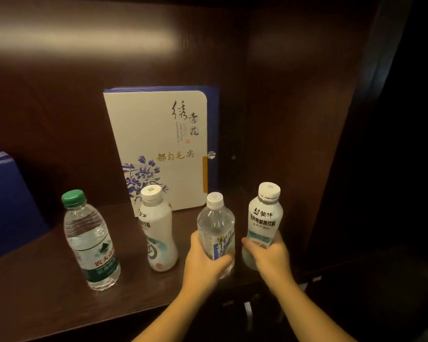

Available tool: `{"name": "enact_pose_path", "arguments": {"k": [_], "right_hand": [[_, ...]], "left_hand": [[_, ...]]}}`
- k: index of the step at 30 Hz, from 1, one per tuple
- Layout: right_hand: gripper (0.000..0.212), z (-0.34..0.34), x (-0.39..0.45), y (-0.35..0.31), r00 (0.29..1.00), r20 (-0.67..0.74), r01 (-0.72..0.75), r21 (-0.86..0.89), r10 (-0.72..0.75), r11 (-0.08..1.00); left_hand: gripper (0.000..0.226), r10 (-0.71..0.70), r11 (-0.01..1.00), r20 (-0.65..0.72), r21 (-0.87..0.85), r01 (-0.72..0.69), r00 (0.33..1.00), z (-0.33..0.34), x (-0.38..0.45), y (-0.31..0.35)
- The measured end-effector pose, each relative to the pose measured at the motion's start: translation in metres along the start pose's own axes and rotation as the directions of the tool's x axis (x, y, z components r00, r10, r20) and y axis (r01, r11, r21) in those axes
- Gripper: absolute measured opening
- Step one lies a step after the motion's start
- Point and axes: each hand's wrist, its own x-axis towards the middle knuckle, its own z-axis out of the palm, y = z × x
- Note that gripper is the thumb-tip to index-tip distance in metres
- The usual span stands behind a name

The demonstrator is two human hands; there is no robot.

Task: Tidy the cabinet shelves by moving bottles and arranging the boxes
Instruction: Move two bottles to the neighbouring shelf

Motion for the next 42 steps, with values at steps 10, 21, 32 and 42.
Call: {"name": "enact_pose_path", "arguments": {"k": [10,21,32,42], "right_hand": [[0.044,-0.185,-0.048,-0.019,0.952,-0.3,-0.043,0.061,0.059,0.997],[0.039,-0.362,0.131,0.021,0.948,-0.315,0.009,-0.108,-0.043,0.994],[0.043,-0.412,0.311,0.073,0.974,-0.219,0.03,-0.117,-0.055,0.993],[0.056,-0.421,0.336,0.083,0.996,-0.086,-0.004,-0.108,-0.005,0.994]], "left_hand": [[0.065,0.162,0.985,0.434,-0.122,-0.12,0.886,0.128,-0.089,0.065],[0.07,0.103,0.994,0.341,-0.06,-0.088,0.934,0.373,-0.019,0.094],[0.071,0.045,0.999,0.218,-0.02,-0.041,0.975,0.517,0.095,0.061],[0.101,0.013,0.999,0.22,-0.043,-0.004,0.975,0.532,0.102,0.054]]}}
